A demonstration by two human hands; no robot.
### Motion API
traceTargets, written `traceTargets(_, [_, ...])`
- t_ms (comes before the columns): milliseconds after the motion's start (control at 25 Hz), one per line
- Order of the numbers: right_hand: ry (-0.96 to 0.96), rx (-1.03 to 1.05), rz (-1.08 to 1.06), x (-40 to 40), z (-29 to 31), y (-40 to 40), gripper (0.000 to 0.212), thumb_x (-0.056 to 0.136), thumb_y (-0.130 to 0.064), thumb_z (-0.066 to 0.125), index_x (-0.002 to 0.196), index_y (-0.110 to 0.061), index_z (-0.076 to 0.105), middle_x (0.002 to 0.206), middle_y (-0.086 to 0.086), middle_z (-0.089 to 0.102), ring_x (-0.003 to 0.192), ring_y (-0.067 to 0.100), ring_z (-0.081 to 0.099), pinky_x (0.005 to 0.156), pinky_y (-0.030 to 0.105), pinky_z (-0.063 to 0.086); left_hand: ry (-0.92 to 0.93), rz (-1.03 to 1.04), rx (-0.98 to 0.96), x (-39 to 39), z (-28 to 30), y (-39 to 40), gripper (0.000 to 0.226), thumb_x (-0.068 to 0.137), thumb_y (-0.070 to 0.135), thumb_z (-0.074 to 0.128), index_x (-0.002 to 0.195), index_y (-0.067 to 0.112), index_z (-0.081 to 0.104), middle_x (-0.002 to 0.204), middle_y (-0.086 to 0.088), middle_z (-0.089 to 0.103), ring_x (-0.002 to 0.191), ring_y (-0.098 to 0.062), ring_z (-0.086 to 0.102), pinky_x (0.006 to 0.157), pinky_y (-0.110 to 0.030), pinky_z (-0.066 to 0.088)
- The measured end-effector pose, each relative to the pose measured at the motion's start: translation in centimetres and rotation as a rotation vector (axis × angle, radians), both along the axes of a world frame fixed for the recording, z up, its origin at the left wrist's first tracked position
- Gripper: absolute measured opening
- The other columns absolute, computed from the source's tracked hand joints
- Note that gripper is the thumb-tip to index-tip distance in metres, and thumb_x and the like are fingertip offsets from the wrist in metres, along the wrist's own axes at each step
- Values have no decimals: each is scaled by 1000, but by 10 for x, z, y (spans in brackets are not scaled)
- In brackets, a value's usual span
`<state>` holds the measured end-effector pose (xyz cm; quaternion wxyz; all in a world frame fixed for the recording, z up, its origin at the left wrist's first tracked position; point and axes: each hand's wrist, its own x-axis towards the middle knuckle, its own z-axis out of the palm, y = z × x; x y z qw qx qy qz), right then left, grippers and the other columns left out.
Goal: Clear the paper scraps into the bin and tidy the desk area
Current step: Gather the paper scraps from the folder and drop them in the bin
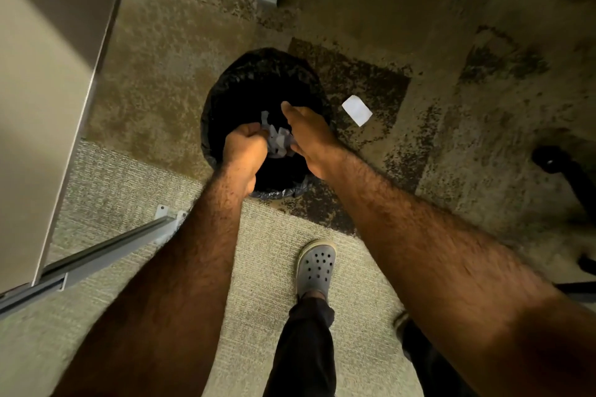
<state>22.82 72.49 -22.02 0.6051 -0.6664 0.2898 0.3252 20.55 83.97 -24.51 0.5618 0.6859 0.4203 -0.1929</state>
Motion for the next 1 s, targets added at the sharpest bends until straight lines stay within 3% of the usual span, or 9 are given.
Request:
traceTargets(40, [-22, -32, 11, -2, 3, -4, 57, 99, -41, 45, 126, 10, 46, 130, 32, 52, 115, 45, 55, 98, 62, 42, -21, -18, 34, -1, 4, -3, 15, 83, 18, 55, 88, 25, 68, 88, 3, 69, 77, -10, 58, 59, -21, 45])
traceTargets(120, [-64, -95, 19, -9, 12, -17, 56, 98, -41, 47, 118, 11, 53, 121, 32, 58, 111, 44, 56, 96, 60, 44, -74, -66, 103, -5, 15, -13, 15, 85, 22, 56, 91, 26, 69, 92, 5, 69, 87, -12, 61, 69, -22, 47])
traceTargets(240, [-122, -142, -35, -25, 36, -40, 50, 96, -41, 49, 100, 7, 62, 103, 25, 67, 95, 35, 64, 90, 50, 51, -137, -162, 119, -16, 42, -36, 20, 86, 23, 56, 100, 22, 70, 103, 3, 71, 98, -15, 64, 86, -28, 51])
traceTargets(360, [-137, -157, -169, -51, 66, -75, 40, 91, -42, 55, 93, -3, 65, 80, 11, 66, 74, 22, 56, 73, 39, 46, -170, -229, 112, -35, 76, -70, 18, 90, 18, 57, 102, 20, 70, 99, 1, 71, 98, -18, 66, 86, -30, 50])
traceTargets(560, [-161, -282, -305, -102, 142, -158, 30, 88, -47, 59, 76, -20, 65, 75, -4, 63, 76, 16, 59, 71, 30, 45, -244, -464, 36, -64, 152, -161, 21, 94, 13, 54, 108, 12, 69, 106, -4, 72, 101, -18, 66, 91, -31, 50])
traceTargets(640, [-221, -311, -330, -122, 172, -195, 24, 90, -42, 59, 81, -22, 69, 76, -9, 65, 80, 12, 62, 75, 28, 46, -295, -528, -6, -72, 185, -205, 19, 94, 12, 55, 106, 11, 70, 106, -5, 72, 101, -18, 66, 92, -33, 51])
traceTargets(800, [-242, -379, -492, -165, 223, -281, 29, 88, -48, 59, 91, -23, 72, 85, -10, 71, 86, 8, 65, 80, 26, 49, -393, -741, -69, -96, 241, -306, 17, 95, 12, 55, 101, 16, 70, 96, 1, 72, 89, -9, 66, 80, -18, 50])
traceTargets(920, [-313, -486, -677, -200, 250, -351, 30, 87, -51, 59, 92, -24, 71, 84, -12, 70, 82, 1, 64, 77, 20, 49, -480, -1013, -61, -122, 266, -388, 19, 93, 9, 55, 103, 14, 69, 91, 4, 68, 81, -5, 61, 66, 0, 40])
traceTargets(1000, [-360, -588, -713, -229, 259, -393, 27, 89, -47, 58, 99, -24, 69, 93, -10, 70, 90, 4, 63, 83, 23, 50, -559, -1168, -45, -139, 274, -435, 21, 92, 8, 55, 107, 14, 69, 97, 5, 69, 86, -4, 61, 68, 3, 37])
